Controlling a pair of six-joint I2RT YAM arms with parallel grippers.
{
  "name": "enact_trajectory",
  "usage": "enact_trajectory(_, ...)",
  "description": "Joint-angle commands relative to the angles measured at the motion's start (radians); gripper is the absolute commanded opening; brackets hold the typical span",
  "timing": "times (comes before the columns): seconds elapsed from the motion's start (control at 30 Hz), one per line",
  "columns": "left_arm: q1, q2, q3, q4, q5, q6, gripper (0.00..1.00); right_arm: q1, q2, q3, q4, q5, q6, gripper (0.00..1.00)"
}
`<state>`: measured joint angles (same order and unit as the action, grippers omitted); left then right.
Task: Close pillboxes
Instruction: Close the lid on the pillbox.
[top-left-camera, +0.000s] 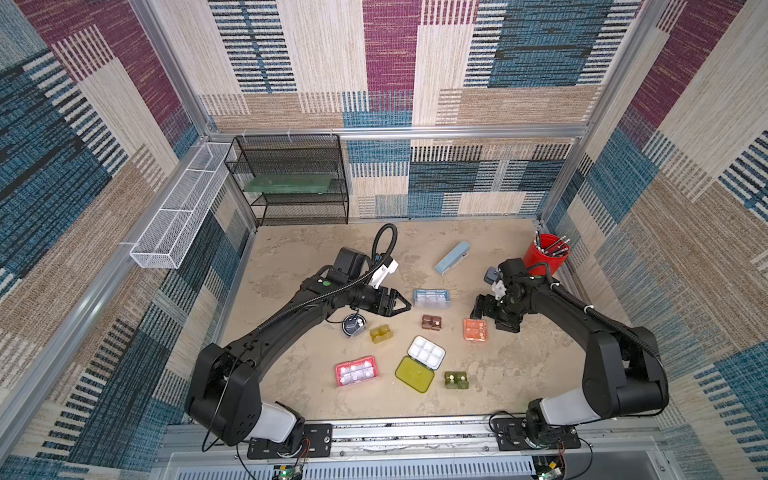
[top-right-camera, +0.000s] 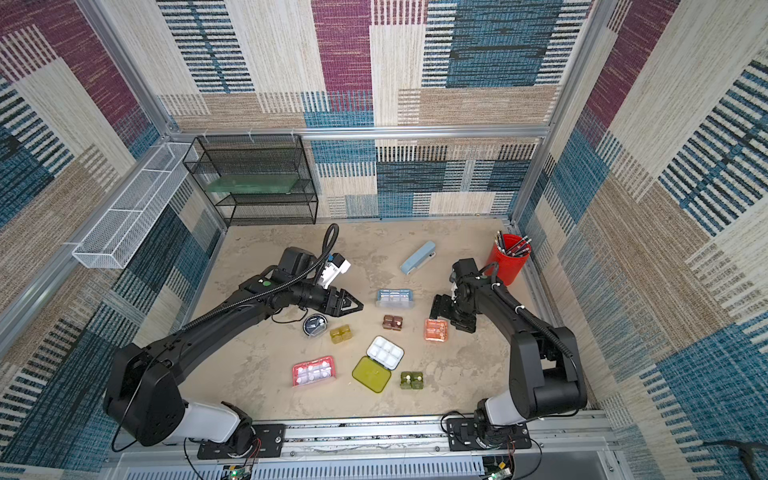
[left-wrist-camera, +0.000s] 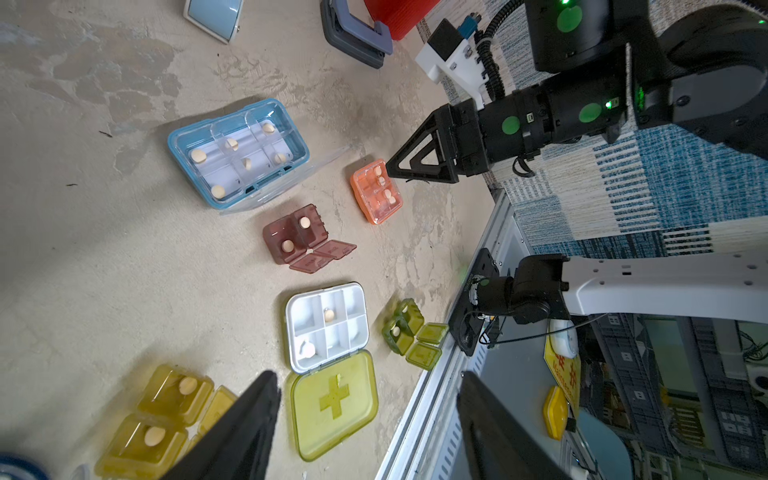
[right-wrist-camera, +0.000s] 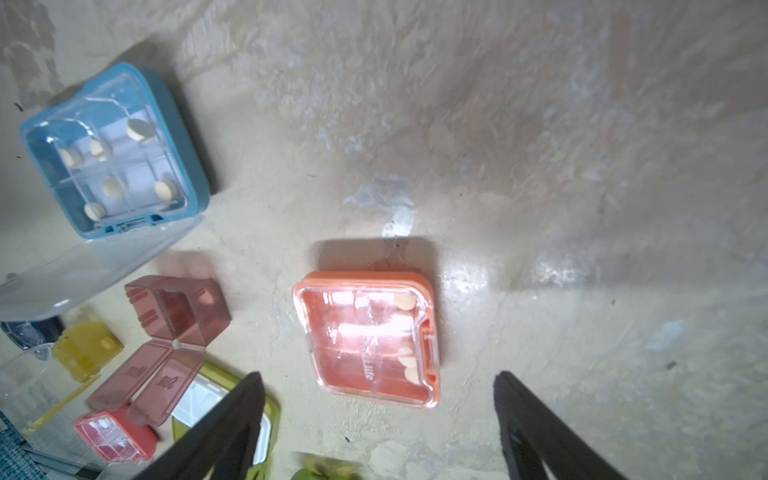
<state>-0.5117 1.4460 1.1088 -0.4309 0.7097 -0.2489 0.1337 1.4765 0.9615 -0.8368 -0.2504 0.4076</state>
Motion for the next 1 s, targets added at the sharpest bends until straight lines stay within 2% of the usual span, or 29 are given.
enact_trajectory(0.0,0.002,-0.008,0.004,-0.006,0.0,0.031,0.71,0.006,-0.013,0.031,-0.029,0.017,0.017,0.89)
enact_trajectory(0.5,0.027,-0.061,-0.012,-0.014,-0.013,0.054,0.71,0.05,0.003,0.171,-0.081,-0.019,0.075,0.89)
enact_trajectory(0.97,0.084,-0.046,0.012,-0.01,0.019,0.025,0.7,0.173,0.076,0.272,-0.098,-0.038,0.135,0.88)
